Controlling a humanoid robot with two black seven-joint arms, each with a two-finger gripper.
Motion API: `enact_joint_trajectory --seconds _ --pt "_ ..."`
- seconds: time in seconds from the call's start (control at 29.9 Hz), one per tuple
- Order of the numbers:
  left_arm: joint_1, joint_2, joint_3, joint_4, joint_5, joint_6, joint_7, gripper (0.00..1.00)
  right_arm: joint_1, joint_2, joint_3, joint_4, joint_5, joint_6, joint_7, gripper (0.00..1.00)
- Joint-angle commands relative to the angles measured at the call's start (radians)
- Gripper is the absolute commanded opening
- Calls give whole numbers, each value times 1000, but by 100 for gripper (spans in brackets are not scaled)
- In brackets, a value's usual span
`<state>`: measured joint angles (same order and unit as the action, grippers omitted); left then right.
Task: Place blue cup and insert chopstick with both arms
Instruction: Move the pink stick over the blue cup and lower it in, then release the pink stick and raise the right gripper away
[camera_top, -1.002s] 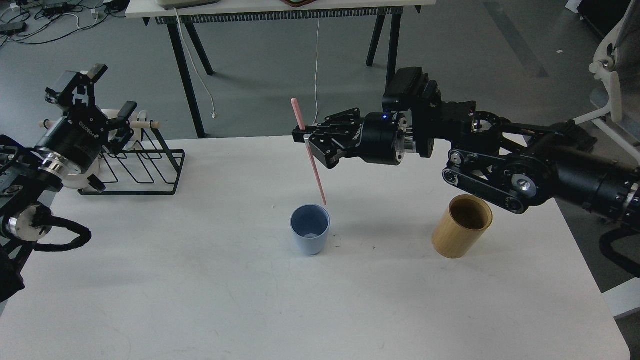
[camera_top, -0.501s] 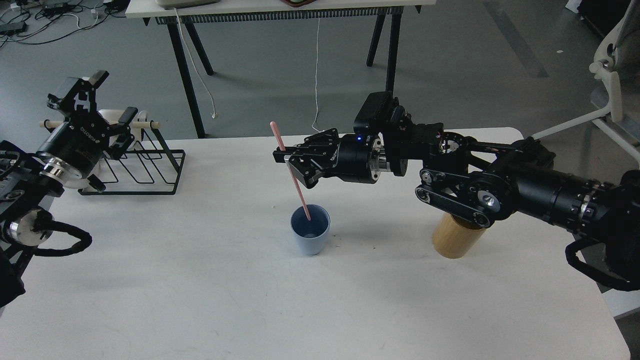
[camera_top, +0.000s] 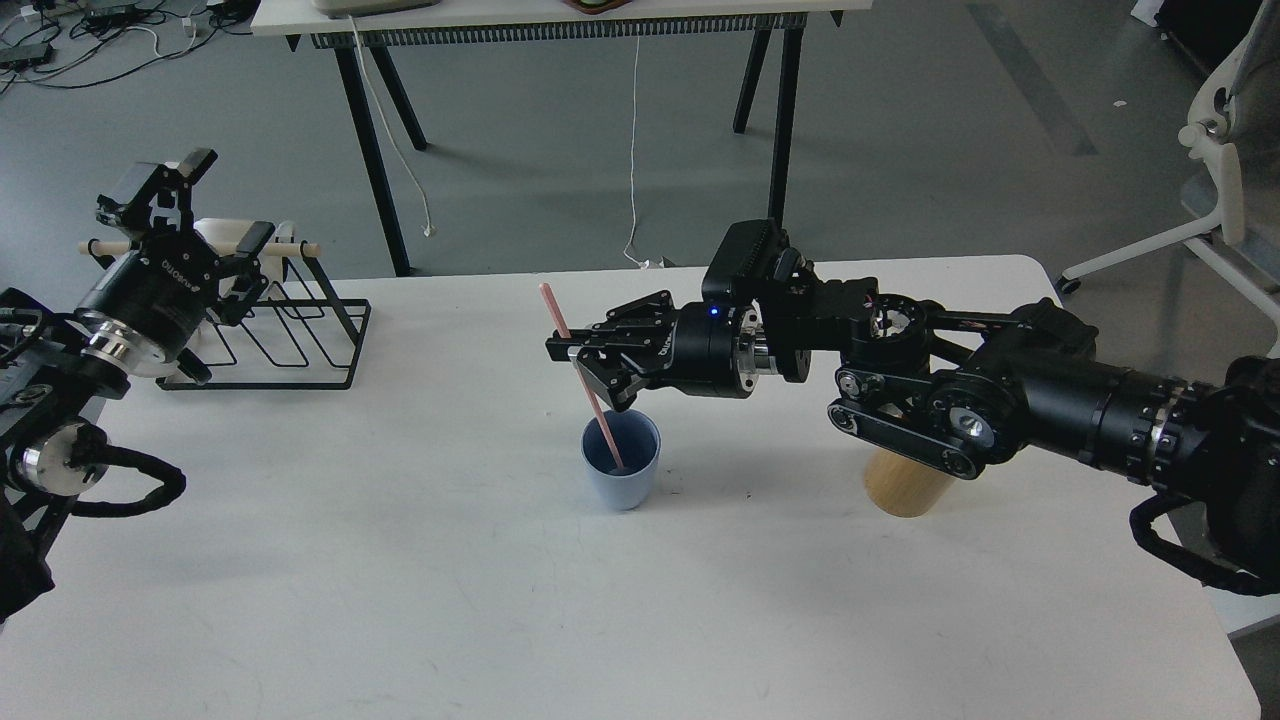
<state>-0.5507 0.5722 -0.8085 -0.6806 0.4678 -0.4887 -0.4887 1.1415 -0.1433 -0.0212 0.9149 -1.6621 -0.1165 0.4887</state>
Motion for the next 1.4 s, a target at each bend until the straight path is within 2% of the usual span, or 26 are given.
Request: enact_joint_trajectory --seconds 0.0,0.07,0.17,0.23,0.33,0.47,0.63,0.8,1.0,1.07,1.2,1.3,1.37 --pt "0 0 0 0 0 0 0 93 -2 -7 -2 15 -1 -2 0 16" --pt "0 0 0 0 0 0 0 93 -2 -15 -2 24 -1 -3 0 20" --pt "0 0 0 0 0 0 0 93 -3 -30 -2 47 1 -2 0 31" --pt "0 0 0 0 0 0 0 93 -5 -38 0 53 1 -3 0 32" --pt "0 0 2 0 0 0 0 93 -3 -50 3 62 2 -3 0 42" --pt "0 -5 3 0 0 0 0 93 -2 -79 35 88 13 -8 0 68" --pt "-3 -23 5 0 0 0 0 93 -5 -133 176 90 45 -18 0 91" --pt "-8 -23 5 -2 0 0 0 93 -40 -220 308 90 335 -15 0 95" --pt "-12 -23 -3 -4 0 0 0 93 -182 -352 461 137 724 0 0 95" --pt "-12 -25 -3 -7 -1 0 0 93 -242 -393 494 176 908 46 0 95" --pt "-5 -26 5 -10 0 0 0 93 -321 -446 538 173 1232 327 0 95" --pt "0 -26 6 -14 -1 0 0 93 -364 -449 570 121 1340 538 0 96" --pt "0 -26 8 -14 0 0 0 93 -379 -437 590 85 1364 605 0 96"
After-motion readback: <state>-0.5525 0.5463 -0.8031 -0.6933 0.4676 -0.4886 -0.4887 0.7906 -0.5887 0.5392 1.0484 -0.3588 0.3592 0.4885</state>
